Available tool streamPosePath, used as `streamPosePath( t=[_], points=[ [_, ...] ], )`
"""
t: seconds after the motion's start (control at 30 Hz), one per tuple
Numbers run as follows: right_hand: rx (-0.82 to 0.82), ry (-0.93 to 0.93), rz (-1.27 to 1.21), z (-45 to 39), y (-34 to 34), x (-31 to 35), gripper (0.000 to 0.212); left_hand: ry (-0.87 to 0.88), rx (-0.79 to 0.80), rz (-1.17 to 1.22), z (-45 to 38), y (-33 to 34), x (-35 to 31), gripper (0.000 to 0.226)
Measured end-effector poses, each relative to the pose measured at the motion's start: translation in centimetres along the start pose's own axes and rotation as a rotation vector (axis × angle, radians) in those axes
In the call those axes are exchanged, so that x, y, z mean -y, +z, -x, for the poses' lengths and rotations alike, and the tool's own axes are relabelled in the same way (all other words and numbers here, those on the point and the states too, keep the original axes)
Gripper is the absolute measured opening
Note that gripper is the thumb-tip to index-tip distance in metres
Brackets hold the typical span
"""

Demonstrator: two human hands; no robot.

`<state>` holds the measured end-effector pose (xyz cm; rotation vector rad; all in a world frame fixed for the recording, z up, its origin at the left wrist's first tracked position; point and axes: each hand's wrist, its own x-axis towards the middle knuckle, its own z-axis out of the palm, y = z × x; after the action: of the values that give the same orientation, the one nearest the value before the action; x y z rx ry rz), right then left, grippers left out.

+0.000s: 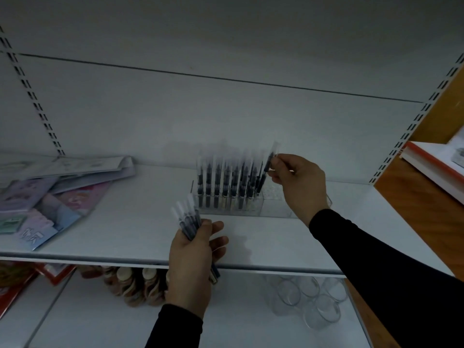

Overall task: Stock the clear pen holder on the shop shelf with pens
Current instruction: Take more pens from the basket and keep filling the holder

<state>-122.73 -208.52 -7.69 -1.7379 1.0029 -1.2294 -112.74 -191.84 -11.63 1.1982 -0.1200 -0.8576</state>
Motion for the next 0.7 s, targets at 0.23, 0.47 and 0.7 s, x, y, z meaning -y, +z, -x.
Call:
streamPosePath(
  t=[0.23,0.47,0.7],
  points=[
    [0.036,0.031,0.063,0.6,0.6,-1.2,0.014,-0.008,0.002,0.000,0.1,-0.1,-0.1,0.011],
    [0.053,0.009,0.159,0.9,0.8,-1.5,0.014,-0.039,0.007,-0.009,-0.2,-0.1,0.1,0.010],
    [0.015,0.003,0.216,1.8,0.4,-1.2,0.021,-0.095,0.044,0.030,-0.1,0.0,0.2,0.018]
  ],
)
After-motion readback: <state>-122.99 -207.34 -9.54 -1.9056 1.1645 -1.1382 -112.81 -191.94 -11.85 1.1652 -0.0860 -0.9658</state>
